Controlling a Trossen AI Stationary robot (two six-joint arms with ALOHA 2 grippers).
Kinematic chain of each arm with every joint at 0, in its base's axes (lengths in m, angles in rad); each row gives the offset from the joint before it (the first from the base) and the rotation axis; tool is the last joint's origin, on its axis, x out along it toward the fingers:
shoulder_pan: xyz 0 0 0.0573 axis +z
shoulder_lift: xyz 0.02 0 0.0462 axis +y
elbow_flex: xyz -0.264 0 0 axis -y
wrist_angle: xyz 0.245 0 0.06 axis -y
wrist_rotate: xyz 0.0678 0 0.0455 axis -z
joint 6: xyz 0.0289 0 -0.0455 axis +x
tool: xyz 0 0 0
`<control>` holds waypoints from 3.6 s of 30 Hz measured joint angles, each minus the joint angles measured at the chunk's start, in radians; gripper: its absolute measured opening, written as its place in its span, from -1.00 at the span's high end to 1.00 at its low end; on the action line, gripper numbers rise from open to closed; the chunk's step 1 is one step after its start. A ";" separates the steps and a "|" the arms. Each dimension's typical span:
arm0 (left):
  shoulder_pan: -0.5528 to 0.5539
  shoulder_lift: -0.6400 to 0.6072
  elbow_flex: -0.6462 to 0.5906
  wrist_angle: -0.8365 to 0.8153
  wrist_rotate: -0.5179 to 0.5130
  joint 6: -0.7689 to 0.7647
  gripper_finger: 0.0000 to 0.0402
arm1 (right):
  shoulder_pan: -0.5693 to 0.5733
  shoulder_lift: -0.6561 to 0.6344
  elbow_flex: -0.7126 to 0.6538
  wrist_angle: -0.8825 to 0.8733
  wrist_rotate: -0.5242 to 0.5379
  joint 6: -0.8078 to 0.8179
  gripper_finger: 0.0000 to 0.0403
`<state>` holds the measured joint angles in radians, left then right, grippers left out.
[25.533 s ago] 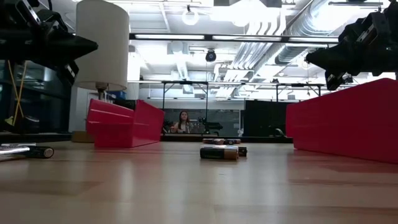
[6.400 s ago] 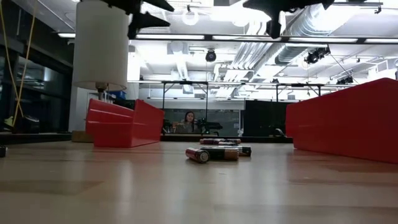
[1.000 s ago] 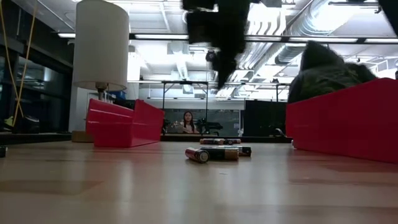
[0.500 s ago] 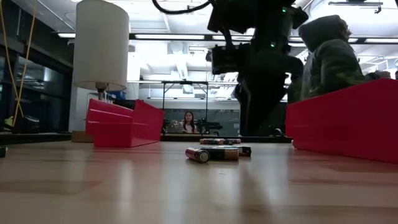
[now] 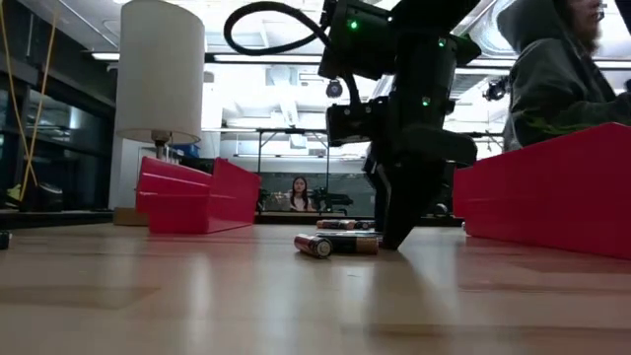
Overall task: Sort batteries
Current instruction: Put the silver battery into the top red bin
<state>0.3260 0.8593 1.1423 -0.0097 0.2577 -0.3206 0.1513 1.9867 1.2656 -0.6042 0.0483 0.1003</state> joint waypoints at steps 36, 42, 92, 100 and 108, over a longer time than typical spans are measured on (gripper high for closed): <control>0.001 0.000 0.000 -0.028 -0.045 0.008 0.11 | -0.273 0.166 0.499 0.497 0.052 0.159 0.20; 0.001 0.000 0.000 -0.028 -0.045 0.009 0.11 | -0.273 0.109 0.567 0.183 -0.065 0.061 -0.02; 0.001 0.007 0.000 -0.031 -0.071 0.063 0.11 | 0.009 0.031 0.045 0.083 0.080 0.190 0.07; 0.001 0.007 0.000 -0.031 -0.071 0.062 0.11 | -0.045 0.028 0.059 0.014 0.054 0.184 0.86; 0.001 0.007 0.000 -0.089 -0.071 0.060 0.11 | -0.097 0.030 0.209 0.025 0.050 0.125 0.86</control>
<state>0.3267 0.8660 1.1427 -0.0989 0.1867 -0.2609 0.0547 2.0171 1.4742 -0.5791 0.0980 0.2257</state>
